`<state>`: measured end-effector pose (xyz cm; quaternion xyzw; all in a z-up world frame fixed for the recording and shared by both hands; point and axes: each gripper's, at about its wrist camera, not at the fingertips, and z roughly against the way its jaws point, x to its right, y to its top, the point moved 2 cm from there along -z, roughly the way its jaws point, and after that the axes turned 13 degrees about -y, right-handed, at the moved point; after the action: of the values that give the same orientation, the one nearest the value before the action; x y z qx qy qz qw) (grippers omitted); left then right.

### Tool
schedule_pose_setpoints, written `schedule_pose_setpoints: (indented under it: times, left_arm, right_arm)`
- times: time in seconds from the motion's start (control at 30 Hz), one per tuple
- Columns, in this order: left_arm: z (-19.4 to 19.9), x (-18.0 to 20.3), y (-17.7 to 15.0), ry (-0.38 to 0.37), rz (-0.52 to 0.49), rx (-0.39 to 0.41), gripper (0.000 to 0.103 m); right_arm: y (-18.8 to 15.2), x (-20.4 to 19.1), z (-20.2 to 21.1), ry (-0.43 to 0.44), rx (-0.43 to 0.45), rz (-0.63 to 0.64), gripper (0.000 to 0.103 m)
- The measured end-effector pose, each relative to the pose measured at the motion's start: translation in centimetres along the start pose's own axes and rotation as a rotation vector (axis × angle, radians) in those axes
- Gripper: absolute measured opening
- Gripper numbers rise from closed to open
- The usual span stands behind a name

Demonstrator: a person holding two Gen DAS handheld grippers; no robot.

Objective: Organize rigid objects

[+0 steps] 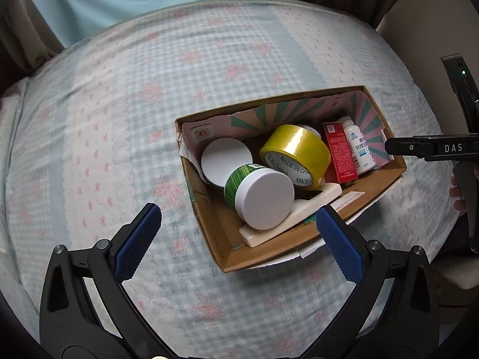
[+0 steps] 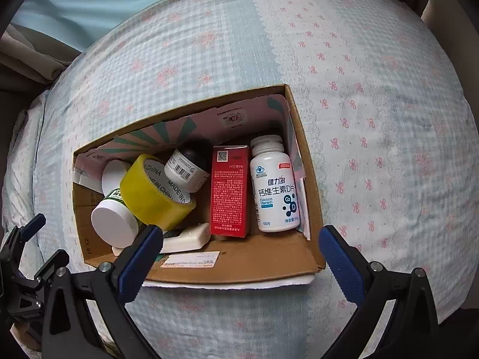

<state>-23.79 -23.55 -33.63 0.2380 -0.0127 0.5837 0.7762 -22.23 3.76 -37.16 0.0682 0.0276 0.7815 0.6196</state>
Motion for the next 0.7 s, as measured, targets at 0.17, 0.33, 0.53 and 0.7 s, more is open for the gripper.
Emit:
schedule_pose_setpoints:
  times: [0.17,0.33,0.53,0.7]
  left_arm:
    - [2.5,1.5,0.3,0.017,0.002,0.038,0.103]
    - [4.8,3.6,0.4,0.062,0.0,0.069,0.103]
    - [9.2,7.5,0.3,0.085,0.049,0.139,0.103]
    - [15.8,13.0,1.9,0.14,0.071,0.277,0.103]
  right_arm:
    - [-0.7,0.6,2.0,0.007,0.035,0.014,0.103]
    - [-1.5,1.2,4.1,-0.001,0.079,0.063,0.103]
    - [-2.2,2.4,7.3,0.009,0.14,0.137,0.103]
    - [-2.9,4.5,13.0,-0.001,0.198,0.176,0.103]
